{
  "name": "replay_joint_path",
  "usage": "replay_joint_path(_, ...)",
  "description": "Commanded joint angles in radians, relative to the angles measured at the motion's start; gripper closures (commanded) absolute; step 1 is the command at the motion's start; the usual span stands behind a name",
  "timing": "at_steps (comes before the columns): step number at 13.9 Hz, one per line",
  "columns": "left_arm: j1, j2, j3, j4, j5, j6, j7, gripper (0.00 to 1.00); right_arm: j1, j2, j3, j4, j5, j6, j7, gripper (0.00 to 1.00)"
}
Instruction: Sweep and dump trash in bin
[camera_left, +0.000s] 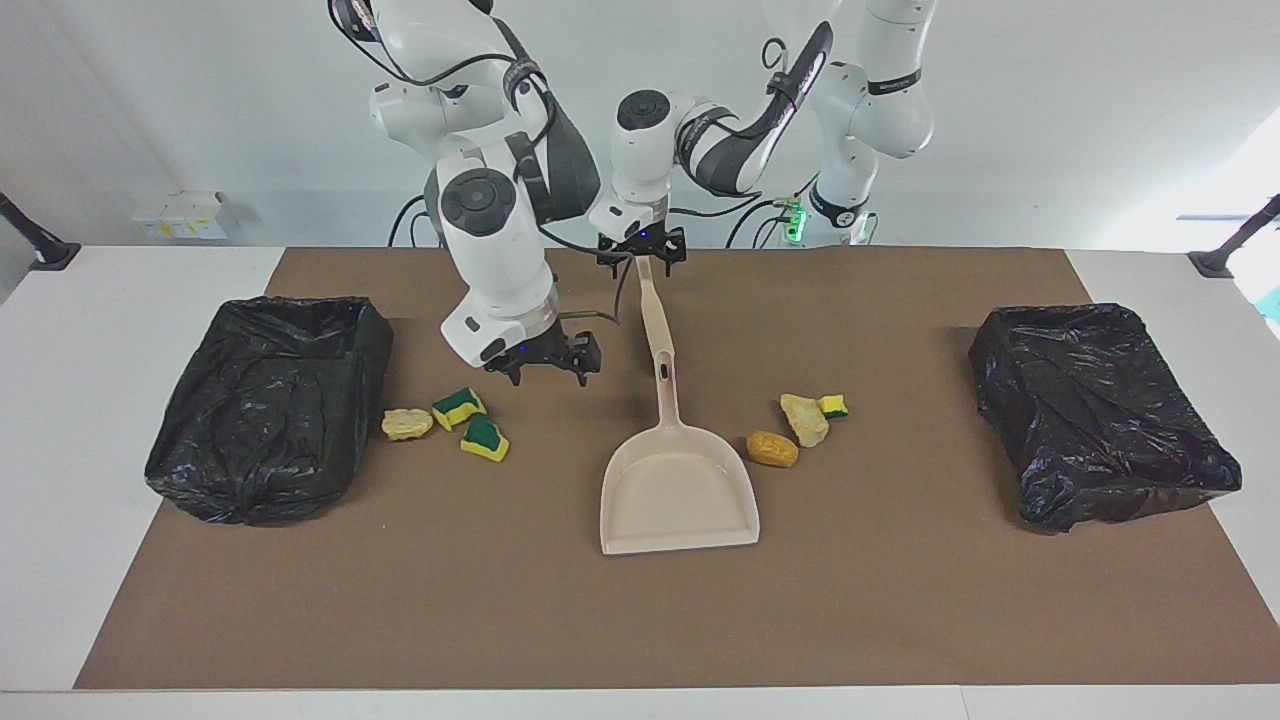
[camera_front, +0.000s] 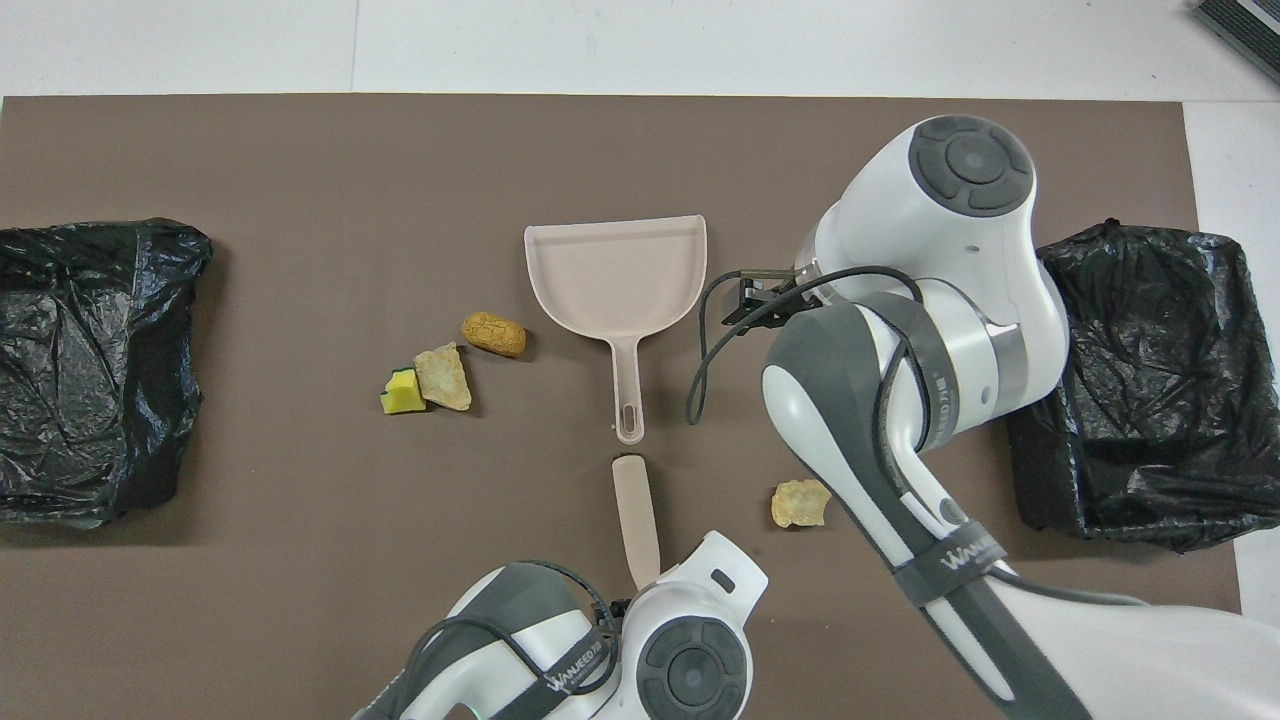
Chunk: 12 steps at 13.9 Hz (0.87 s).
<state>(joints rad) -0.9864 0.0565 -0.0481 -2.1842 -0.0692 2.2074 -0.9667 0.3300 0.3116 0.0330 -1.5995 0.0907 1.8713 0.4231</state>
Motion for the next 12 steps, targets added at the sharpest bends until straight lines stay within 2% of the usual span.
replay_joint_path(1, -0.07, 0.052, 0.021, -0.054, -0.011, 0.107, -0.053, 0.0, 0.003, -0.018, 0.001, -0.054, 0.014, 0.025, 0.046, 0.0)
replay_joint_path(2, -0.069, 0.058, 0.021, -0.048, -0.009, 0.115, -0.053, 0.0, 0.02, -0.034, 0.001, -0.074, 0.011, 0.028, 0.096, 0.0)
replay_joint_path(5, -0.052, 0.016, 0.022, -0.034, -0.009, 0.065, -0.043, 0.0, 0.021, -0.042, 0.001, -0.091, 0.011, 0.026, 0.106, 0.0)
replay_joint_path(11, -0.052, -0.001, 0.024, -0.037, -0.009, 0.005, -0.033, 0.0, 0.015, -0.048, 0.002, -0.105, 0.012, 0.035, 0.097, 0.0)
replay_joint_path(12, -0.052, -0.001, 0.022, -0.037, -0.009, -0.005, -0.035, 0.14, 0.015, -0.048, 0.002, -0.105, 0.012, 0.035, 0.097, 0.0)
